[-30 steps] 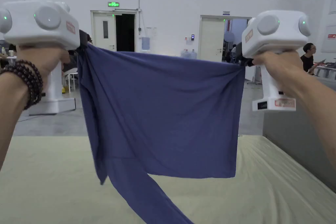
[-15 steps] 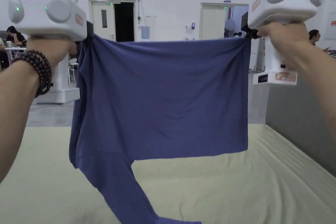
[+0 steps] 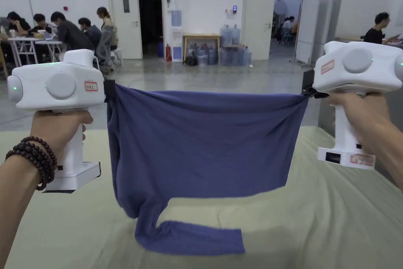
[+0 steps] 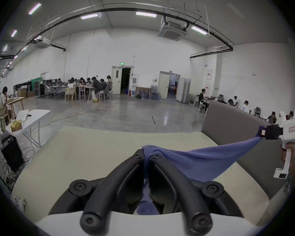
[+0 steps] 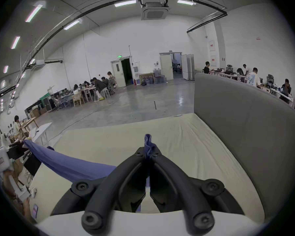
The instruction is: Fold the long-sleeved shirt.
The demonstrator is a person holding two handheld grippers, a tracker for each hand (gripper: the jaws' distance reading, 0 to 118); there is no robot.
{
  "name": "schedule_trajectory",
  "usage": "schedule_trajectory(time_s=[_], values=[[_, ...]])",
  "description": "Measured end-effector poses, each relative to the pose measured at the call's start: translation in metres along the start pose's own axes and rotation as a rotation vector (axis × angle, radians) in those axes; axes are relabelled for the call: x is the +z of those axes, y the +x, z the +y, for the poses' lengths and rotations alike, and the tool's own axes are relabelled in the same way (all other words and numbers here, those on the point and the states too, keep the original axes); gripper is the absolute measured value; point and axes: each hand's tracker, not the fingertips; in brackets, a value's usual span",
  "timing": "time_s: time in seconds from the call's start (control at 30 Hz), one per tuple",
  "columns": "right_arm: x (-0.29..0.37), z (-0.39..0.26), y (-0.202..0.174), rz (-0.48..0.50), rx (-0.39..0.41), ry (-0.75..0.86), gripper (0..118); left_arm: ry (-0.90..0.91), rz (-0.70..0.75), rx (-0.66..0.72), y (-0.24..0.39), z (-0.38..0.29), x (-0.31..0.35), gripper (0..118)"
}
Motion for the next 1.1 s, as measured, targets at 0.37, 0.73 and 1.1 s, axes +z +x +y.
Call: schedule_trajectory(time_s=[0.37, 0.73, 1.1], values=[[0.142, -0.239, 0.027, 0.006, 0.104, -0.188, 3, -0.140, -0.039, 0.031, 0.017, -0.223, 0.171, 1], [0.224, -0.440, 0.058, -0.038, 0.133, -0.560, 3, -0.468, 0.049, 0.082, 0.021, -0.413, 0.308, 1], [0.201, -0.478, 0.058, -0.109, 0.204, -0.749, 114, -0.509, 0.044, 0.178, 0.016, -0.443, 0.302, 112]])
